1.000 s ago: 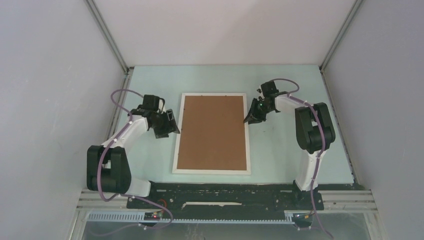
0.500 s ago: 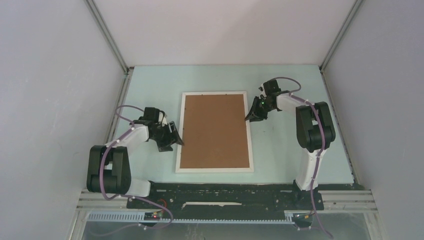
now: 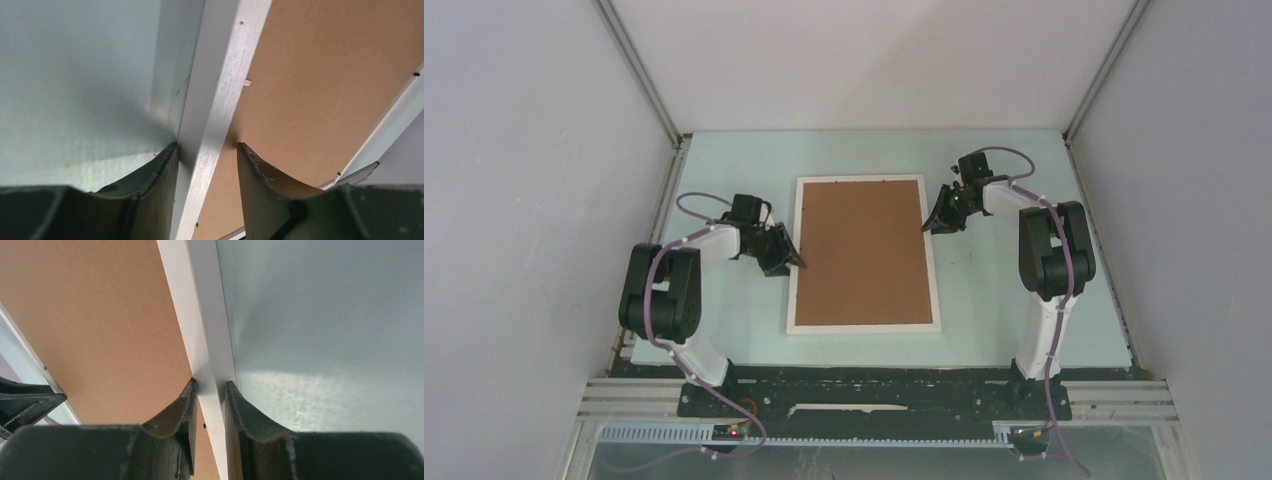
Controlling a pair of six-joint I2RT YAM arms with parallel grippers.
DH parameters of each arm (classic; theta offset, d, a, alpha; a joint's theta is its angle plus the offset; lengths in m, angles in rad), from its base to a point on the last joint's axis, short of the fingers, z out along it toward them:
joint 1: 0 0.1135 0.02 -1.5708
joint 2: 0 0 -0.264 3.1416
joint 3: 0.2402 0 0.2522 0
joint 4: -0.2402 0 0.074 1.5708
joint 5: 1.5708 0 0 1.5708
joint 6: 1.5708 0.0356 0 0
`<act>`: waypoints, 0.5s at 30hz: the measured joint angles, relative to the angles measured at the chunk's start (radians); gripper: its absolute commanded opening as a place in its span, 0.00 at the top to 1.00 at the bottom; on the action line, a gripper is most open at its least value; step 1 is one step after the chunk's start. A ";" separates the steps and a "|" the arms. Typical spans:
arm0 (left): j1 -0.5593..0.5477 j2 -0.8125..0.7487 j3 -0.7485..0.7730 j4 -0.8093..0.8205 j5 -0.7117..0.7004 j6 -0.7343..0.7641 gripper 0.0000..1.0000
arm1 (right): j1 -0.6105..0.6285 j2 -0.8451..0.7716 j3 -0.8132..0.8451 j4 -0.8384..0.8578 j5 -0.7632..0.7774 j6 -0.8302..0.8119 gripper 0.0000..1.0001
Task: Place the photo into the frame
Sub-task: Install the photo frame at the center of the board.
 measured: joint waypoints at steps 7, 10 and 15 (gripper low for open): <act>-0.029 0.177 0.208 0.032 -0.009 -0.030 0.42 | -0.045 0.026 0.050 0.006 0.047 0.001 0.89; -0.031 0.184 0.241 0.041 -0.014 -0.029 0.32 | -0.046 0.027 0.064 -0.010 0.068 -0.001 0.64; -0.020 0.057 0.163 0.026 -0.002 0.004 0.22 | -0.035 0.017 0.051 -0.027 0.067 -0.003 0.45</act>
